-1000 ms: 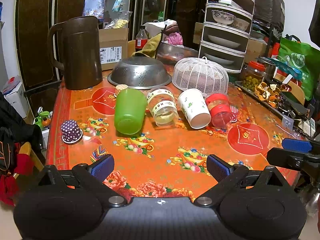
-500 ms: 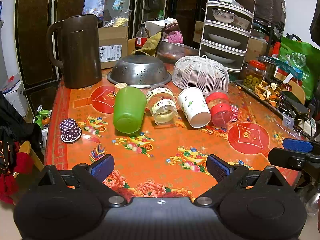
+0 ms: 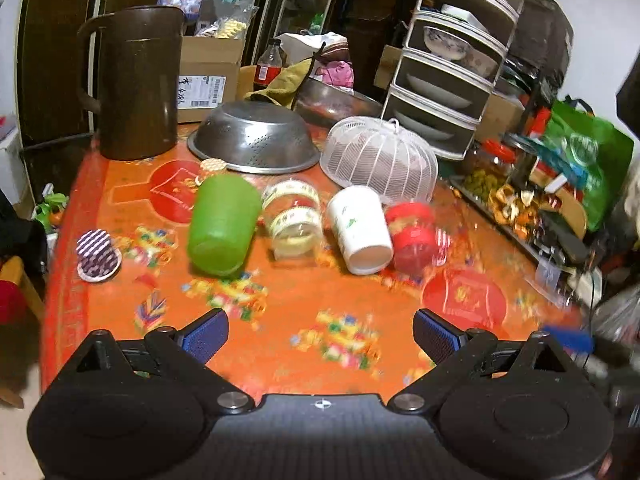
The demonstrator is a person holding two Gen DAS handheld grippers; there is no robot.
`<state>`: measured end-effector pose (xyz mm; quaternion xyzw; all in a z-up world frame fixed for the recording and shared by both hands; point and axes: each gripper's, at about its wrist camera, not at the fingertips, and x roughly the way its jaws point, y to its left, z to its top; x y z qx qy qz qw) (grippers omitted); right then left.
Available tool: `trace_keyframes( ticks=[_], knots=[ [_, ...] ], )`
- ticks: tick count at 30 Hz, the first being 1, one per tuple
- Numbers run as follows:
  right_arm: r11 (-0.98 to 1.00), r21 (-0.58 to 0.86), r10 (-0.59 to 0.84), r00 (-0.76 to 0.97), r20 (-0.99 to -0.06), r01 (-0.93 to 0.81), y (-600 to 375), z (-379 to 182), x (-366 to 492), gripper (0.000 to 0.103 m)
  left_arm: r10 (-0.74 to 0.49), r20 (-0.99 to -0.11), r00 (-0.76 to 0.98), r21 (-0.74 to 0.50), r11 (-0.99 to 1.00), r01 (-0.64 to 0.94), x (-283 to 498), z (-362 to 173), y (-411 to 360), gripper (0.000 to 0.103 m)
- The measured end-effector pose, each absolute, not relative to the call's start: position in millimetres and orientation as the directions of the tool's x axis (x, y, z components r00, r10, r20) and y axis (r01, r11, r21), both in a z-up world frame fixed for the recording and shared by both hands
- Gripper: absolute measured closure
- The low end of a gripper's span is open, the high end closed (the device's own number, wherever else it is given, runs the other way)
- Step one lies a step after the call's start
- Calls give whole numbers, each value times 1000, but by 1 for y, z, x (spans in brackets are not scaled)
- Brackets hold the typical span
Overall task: Flip cup upright
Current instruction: 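Reach the left gripper to the lying white paper cup and grasp it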
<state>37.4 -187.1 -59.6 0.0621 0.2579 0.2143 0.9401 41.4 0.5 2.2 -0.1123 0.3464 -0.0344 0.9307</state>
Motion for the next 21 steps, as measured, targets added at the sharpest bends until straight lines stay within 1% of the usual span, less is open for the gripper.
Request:
trace_keyframes(
  ticks=[2,5,7,9,10,12,19,21],
  knots=[
    [901,237,433,777,-457,-363,-194,-61,38,1,-132,-666,734,-210,978,-14,65,7,-8,3],
    [902,251,431,779,-455,-353,-202,-65,38,1,-160,-708,687,-217,976,5,107,11,-27,3],
    [901,261,431,779,-456,-346,-208,-67,38,1,-183,-741,646,-227,974,16,135,8,-42,5],
    [903,268,426,779,-461,-335,-215,-70,38,1,-171,-766,620,-220,976,-3,163,0,-56,7],
    [904,271,423,778,-464,-329,-219,-71,37,1,-160,-778,608,-212,977,-13,175,-4,-61,9],
    [906,281,417,779,-468,-317,-228,-73,37,1,-149,-796,587,-207,978,-31,195,-12,-67,18],
    [908,311,401,795,-455,-280,-258,-76,35,1,-136,-832,538,-190,981,-46,227,-30,-81,18],
    [908,317,400,795,-456,-275,-262,-77,37,1,-130,-838,530,-182,982,-47,231,-34,-83,20]
  ],
)
